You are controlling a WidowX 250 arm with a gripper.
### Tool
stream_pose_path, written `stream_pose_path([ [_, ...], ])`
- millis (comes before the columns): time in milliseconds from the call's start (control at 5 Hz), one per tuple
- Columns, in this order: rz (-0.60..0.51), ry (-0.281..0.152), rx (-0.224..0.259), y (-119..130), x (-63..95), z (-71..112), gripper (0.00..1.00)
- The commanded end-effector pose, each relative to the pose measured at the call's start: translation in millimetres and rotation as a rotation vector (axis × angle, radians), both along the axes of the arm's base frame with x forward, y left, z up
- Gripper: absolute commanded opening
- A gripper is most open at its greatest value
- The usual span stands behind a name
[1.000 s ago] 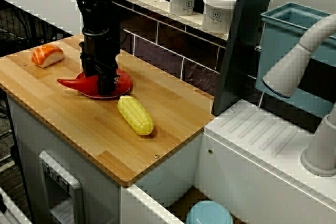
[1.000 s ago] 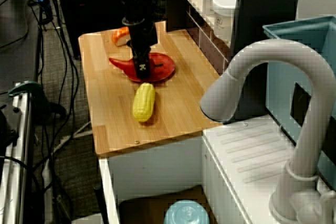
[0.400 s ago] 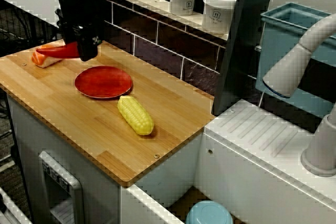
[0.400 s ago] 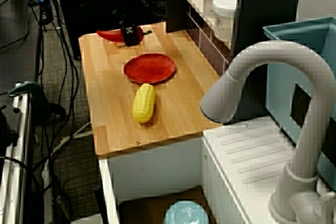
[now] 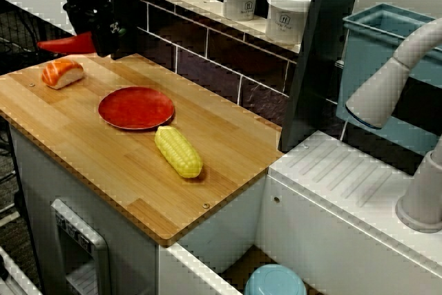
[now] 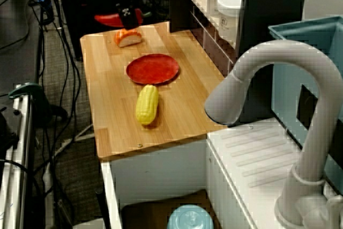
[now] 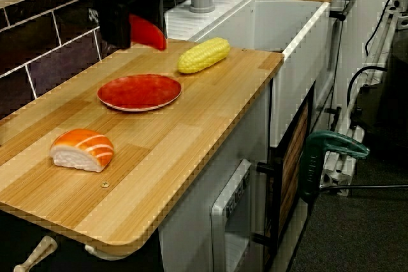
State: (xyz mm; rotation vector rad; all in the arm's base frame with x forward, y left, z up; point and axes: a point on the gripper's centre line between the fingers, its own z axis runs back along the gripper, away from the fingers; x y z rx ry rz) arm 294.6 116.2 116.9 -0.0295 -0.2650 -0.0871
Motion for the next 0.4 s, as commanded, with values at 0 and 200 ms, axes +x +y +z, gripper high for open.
stream_pose_path([
  [0, -0.047, -0.123, 0.158, 2.6, 1.6, 16.5, 0.0],
  [200, -0.059, -0.141, 0.188, 3.2, 2.3, 19.9, 0.0],
])
